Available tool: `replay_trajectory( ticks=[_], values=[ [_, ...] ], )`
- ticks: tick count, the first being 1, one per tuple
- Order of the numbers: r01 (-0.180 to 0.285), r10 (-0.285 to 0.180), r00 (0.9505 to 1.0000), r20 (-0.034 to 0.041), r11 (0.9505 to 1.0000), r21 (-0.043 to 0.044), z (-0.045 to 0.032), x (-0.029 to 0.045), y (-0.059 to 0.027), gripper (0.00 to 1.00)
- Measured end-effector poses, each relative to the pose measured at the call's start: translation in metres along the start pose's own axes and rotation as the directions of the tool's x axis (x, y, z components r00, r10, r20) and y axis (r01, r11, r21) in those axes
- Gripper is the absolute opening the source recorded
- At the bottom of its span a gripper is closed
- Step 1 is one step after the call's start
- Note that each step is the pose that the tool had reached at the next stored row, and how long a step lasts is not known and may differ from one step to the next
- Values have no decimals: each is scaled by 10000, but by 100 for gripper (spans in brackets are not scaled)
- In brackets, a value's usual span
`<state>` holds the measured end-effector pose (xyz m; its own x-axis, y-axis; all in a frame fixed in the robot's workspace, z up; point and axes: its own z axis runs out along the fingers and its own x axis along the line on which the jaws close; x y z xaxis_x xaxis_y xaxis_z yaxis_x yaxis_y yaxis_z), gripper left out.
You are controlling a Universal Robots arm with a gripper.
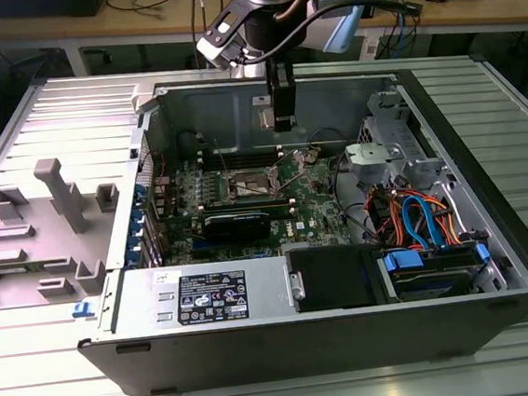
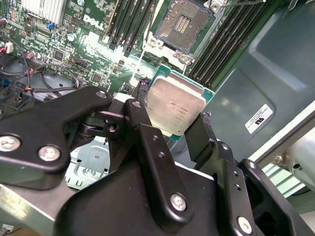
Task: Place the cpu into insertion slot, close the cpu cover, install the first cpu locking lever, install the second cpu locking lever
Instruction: 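Place the cpu into insertion slot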
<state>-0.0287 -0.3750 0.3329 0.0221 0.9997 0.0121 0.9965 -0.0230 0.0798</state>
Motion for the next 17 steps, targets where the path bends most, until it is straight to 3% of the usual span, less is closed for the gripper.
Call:
replay_trajectory(
  ticks=[12,17],
  values=[
    [-24,24,10000,3,10000,0,1,0,0,55],
    [-337,337,9994,28,9994,-2,40,-1,-10,55]
  ],
)
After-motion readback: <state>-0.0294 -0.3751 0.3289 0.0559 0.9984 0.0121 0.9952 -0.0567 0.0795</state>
